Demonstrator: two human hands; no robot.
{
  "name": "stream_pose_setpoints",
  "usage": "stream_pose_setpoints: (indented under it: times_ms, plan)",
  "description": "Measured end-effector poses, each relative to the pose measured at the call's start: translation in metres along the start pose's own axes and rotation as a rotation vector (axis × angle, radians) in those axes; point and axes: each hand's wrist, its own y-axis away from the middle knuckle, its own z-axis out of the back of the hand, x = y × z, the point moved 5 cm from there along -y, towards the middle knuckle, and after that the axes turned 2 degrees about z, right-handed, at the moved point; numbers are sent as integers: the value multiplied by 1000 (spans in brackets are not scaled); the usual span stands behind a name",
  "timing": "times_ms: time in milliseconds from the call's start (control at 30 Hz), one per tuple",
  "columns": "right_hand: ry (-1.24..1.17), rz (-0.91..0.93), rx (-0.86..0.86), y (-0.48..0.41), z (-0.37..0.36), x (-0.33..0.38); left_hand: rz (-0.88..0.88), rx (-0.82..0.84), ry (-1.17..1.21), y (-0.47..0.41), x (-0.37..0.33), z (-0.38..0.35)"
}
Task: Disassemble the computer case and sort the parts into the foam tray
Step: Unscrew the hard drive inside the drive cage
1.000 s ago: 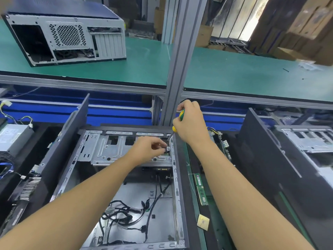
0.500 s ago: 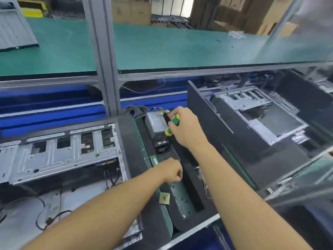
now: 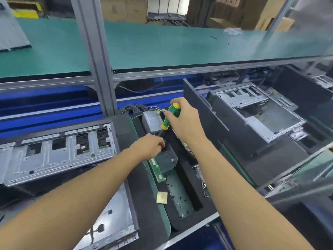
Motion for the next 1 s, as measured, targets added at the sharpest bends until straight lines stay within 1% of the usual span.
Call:
stream_pose_setpoints:
  times_ms: [67, 100, 233, 267, 300, 333, 433, 467, 600, 900, 967, 1000]
  plan:
    - [-49, 33, -23, -7, -10, 16, 6, -80, 62, 16, 24, 20]
    - [-66, 52, -17, -10, -16, 25, 30, -148, 90, 24, 38, 28]
    - [-105, 105, 100, -13, -50, 60, 256, -540, 366, 61, 106, 58]
    - [-110, 117, 129, -12, -58, 68, 314, -609, 429, 71, 123, 62]
    - [-114, 131, 154, -11, -66, 75, 351, -637, 478, 79, 137, 65]
    - [-119, 141, 176, -9, -74, 81, 359, -614, 510, 85, 149, 67]
    - [-134, 147, 252, -7, -99, 92, 309, -379, 487, 96, 166, 61]
    - [-134, 149, 282, -6, -106, 94, 290, -335, 456, 99, 169, 58]
    - [-140, 140, 356, -4, -125, 95, 241, -321, 448, 101, 167, 52]
    - [-96, 104, 373, -12, -132, 84, 205, -313, 454, 97, 162, 49]
    - [-71, 138, 392, -12, -133, 87, 207, -315, 458, 97, 162, 50]
    - [-47, 189, 403, -11, -134, 91, 206, -314, 467, 97, 162, 49]
